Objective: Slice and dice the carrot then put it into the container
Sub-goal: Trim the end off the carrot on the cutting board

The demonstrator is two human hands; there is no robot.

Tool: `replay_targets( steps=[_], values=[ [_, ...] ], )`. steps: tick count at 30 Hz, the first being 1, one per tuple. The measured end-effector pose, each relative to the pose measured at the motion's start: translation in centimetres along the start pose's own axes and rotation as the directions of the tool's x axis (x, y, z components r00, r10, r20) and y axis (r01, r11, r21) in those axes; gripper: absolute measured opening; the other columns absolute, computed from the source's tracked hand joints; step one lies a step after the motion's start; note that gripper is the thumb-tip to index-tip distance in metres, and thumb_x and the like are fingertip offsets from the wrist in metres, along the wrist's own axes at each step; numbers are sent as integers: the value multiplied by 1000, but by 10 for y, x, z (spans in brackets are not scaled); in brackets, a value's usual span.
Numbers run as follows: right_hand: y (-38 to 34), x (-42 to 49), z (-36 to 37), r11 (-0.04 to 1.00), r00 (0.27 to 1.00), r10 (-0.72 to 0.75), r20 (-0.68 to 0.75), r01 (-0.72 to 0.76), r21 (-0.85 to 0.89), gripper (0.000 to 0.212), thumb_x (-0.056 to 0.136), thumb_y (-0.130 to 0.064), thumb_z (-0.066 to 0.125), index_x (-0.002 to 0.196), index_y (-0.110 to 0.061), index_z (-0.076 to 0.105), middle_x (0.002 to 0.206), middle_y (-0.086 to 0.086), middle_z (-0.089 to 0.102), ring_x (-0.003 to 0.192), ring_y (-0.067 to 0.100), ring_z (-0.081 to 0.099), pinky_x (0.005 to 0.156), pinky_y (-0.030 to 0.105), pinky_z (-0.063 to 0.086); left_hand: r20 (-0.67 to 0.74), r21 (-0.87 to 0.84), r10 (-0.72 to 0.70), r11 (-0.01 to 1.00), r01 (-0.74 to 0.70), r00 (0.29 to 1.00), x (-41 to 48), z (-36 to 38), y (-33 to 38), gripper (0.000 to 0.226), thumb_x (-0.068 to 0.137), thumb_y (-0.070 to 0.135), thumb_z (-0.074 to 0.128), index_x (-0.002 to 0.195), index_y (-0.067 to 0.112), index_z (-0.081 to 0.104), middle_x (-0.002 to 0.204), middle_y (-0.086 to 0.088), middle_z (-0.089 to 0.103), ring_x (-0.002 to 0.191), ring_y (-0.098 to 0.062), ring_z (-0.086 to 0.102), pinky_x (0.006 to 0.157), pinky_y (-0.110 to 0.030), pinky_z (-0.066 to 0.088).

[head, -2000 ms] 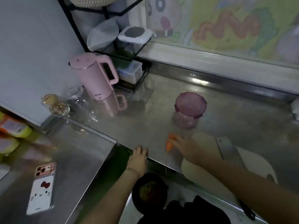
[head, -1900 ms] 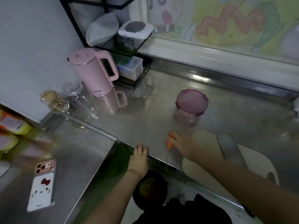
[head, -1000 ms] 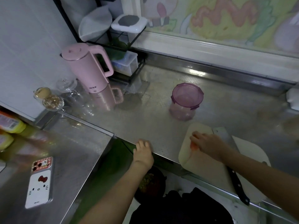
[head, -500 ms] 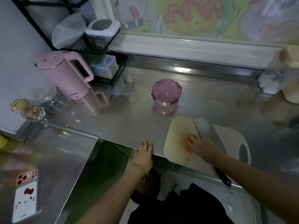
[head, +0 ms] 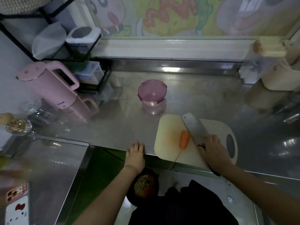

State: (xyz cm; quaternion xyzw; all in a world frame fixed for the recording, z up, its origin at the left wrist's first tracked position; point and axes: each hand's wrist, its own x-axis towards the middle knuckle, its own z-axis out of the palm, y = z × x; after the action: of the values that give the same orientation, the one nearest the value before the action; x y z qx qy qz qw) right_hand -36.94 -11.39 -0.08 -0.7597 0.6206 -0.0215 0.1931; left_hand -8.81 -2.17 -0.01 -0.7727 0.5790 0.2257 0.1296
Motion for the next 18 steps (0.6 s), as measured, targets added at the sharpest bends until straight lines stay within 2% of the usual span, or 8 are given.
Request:
replay_targets(
  steps=[3, 7, 15, 18],
  values=[
    [11, -5, 12, 994, 992, 108, 70, -109, 12, 52, 92, -41, 52, 125, -1, 41, 122, 14, 40, 113, 30, 46, 85, 38, 46, -3, 2, -15, 1000, 15, 1000, 0, 1, 4, 71, 91, 13, 44, 149, 13, 3, 157, -12, 1, 143, -29, 7, 116, -41, 12],
    [12, -8, 16, 980, 979, 184, 83, -189, 57, 49, 91, -41, 55, 116, 0, 44, 117, 15, 42, 110, 31, 47, 82, 39, 44, -6, 10, -19, 1000, 19, 1000, 0, 2, 7, 70, 93, 15, 45, 149, 13, 4, 157, -14, 1, 143, -30, 7, 116, -41, 12],
    [9, -10, 13, 983, 979, 178, 102, -180, 16, 45, 93, -43, 52, 117, -5, 45, 120, 12, 40, 112, 26, 45, 84, 37, 47, -23, -4, -21, 1000, 21, 1000, 0, 4, 9, 70, 91, 14, 47, 148, 13, 6, 156, -15, 2, 144, -30, 6, 118, -42, 13],
    [9, -10, 13, 986, 981, 167, 100, -167, -6, 44, 94, -43, 50, 116, -5, 46, 119, 11, 41, 112, 25, 45, 84, 35, 46, -42, -19, -38, 999, 37, 998, 0, 1, 15, 63, 91, 12, 45, 146, 12, 14, 154, -15, 10, 142, -31, 13, 117, -42, 16]
  ],
)
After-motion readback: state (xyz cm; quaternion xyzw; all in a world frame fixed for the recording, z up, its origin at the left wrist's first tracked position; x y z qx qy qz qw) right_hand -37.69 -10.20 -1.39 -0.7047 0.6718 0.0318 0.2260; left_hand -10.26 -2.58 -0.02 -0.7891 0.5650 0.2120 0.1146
